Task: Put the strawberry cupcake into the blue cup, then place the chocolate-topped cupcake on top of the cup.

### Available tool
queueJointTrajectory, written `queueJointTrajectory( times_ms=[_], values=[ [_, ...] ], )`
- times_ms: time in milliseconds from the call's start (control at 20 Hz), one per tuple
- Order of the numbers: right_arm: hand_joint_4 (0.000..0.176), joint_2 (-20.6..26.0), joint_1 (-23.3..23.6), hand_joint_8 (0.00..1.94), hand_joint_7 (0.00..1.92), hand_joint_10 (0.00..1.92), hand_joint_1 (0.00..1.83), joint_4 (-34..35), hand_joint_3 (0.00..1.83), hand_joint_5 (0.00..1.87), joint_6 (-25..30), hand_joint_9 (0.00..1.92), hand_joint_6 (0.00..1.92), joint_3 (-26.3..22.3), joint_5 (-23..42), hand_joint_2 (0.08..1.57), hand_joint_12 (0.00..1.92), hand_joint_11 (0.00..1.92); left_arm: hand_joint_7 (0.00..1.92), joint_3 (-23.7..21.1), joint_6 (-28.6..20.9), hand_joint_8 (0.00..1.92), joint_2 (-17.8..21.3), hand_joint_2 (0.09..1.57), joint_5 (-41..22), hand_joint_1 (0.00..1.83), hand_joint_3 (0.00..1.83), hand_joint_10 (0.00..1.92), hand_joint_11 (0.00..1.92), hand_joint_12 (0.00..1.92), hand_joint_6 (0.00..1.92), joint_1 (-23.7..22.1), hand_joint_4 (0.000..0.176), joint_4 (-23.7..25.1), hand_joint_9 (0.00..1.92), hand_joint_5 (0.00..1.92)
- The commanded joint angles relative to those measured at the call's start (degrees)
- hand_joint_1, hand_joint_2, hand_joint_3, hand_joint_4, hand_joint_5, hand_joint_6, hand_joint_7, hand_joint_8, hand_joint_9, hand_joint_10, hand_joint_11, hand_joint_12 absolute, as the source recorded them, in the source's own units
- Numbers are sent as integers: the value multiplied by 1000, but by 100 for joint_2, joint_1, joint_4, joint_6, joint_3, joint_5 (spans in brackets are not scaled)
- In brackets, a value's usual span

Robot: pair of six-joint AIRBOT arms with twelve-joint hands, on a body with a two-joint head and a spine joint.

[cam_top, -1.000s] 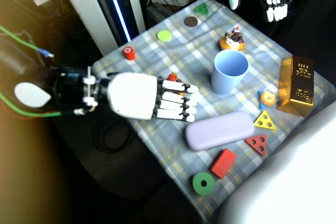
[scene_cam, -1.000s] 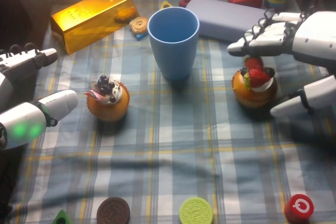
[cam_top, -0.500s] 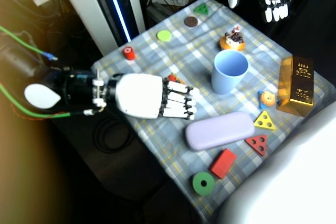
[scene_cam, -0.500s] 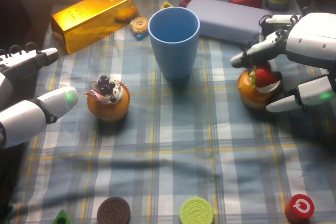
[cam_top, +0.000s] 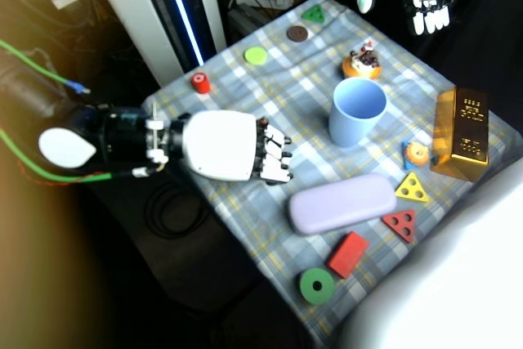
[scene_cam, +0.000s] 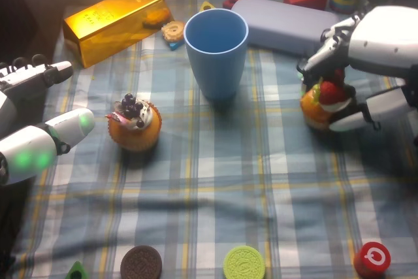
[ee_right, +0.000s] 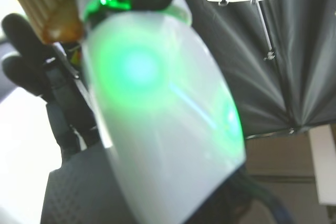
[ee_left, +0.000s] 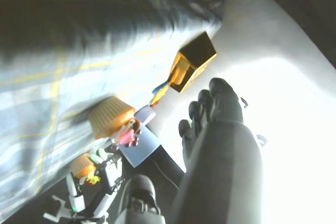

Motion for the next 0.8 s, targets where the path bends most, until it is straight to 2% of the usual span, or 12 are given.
queueJointTrajectory(
  times_ms=[0, 50, 150, 200, 250, 300, 350, 400, 450, 500, 600, 750],
  values=[
    [47, 57, 137, 1051, 753, 1223, 1051, 256, 0, 938, 121, 655, 1044, 37, 604, 1133, 1514, 478, 307, 40, -17, 5, -6, 1129, -685, 261, 0, 8, 9, 284, 7, -31, 87, 165, 218, 412],
    [81, 59, 227, 981, 771, 1222, 1019, 251, 3, 896, 175, 672, 1108, 66, 633, 1152, 1556, 501, 299, 37, -17, 1, -3, 1124, -680, 241, 0, 3, 1, 278, 1, -31, 76, 165, 210, 398],
    [64, 61, 371, 820, 876, 1192, 1031, 251, 1, 913, 213, 738, 1085, 105, 683, 1145, 1551, 578, 300, 41, -17, 1, -1, 1101, -658, 245, 0, 0, 9, 287, 0, -31, 112, 165, 202, 377],
    [59, 66, 488, 659, 937, 1037, 1037, 243, 0, 923, 216, 809, 1068, 110, 693, 1140, 1453, 652, 287, 53, -17, 0, -5, 1117, -647, 224, 0, 0, 6, 290, 0, -32, 107, 165, 193, 360],
    [153, 69, 598, 368, 1063, 900, 996, 210, 0, 918, 218, 891, 1070, 110, 694, 1138, 1453, 669, 302, 60, -17, 5, -7, 1126, -645, 257, 2, 5, 1, 289, 7, -32, 85, 165, 208, 379],
    [57, 73, 687, 217, 1120, 756, 1044, 159, 0, 941, 219, 960, 1039, 111, 692, 1131, 1374, 739, 278, 63, -17, 1, -9, 1137, -642, 241, 3, 1, 0, 257, 2, -34, 87, 166, 200, 359],
    [12, 78, 780, 121, 1161, 648, 1064, 104, 1, 945, 236, 1013, 1032, 119, 691, 1130, 1286, 801, 275, 69, -17, 0, -11, 1131, -625, 266, 0, 0, 0, 210, 3, -45, 88, 169, 194, 367],
    [12, 80, 842, 121, 1161, 648, 1064, 64, 1, 945, 257, 1013, 1032, 127, 691, 1130, 1286, 801, 275, 76, -16, 0, -12, 1131, -608, 266, 0, 0, 0, 210, 3, -60, 88, 171, 194, 367],
    [57, 80, 939, 63, 1168, 543, 1046, 18, 0, 946, 281, 1052, 1031, 147, 690, 1129, 1158, 850, 277, 88, -16, 2, -13, 1129, -581, 266, 0, 4, 0, 201, 2, -83, 85, 179, 203, 367],
    [66, 80, 1011, 50, 1188, 530, 1039, -6, 1, 936, 283, 1074, 1047, 174, 684, 1133, 1141, 869, 280, 97, -16, 2, -20, 1131, -569, 267, 0, 3, 0, 199, 3, -97, 85, 180, 201, 370],
    [14, 80, 1155, 35, 1200, 529, 1060, -8, 0, 938, 299, 1076, 1044, 271, 676, 1134, 1188, 829, 282, 103, -16, 0, -21, 1130, -540, 244, 0, 0, 0, 257, 0, -102, 96, 180, 206, 384],
    [98, 61, 1294, 11, 1202, 431, 1029, -11, 0, 946, 351, 1119, 1031, 362, 673, 1128, 1189, 834, 283, 116, -16, 0, -28, 1133, -487, 266, 2, 0, 0, 257, 2, -133, 80, 184, 192, 397]
  ],
)
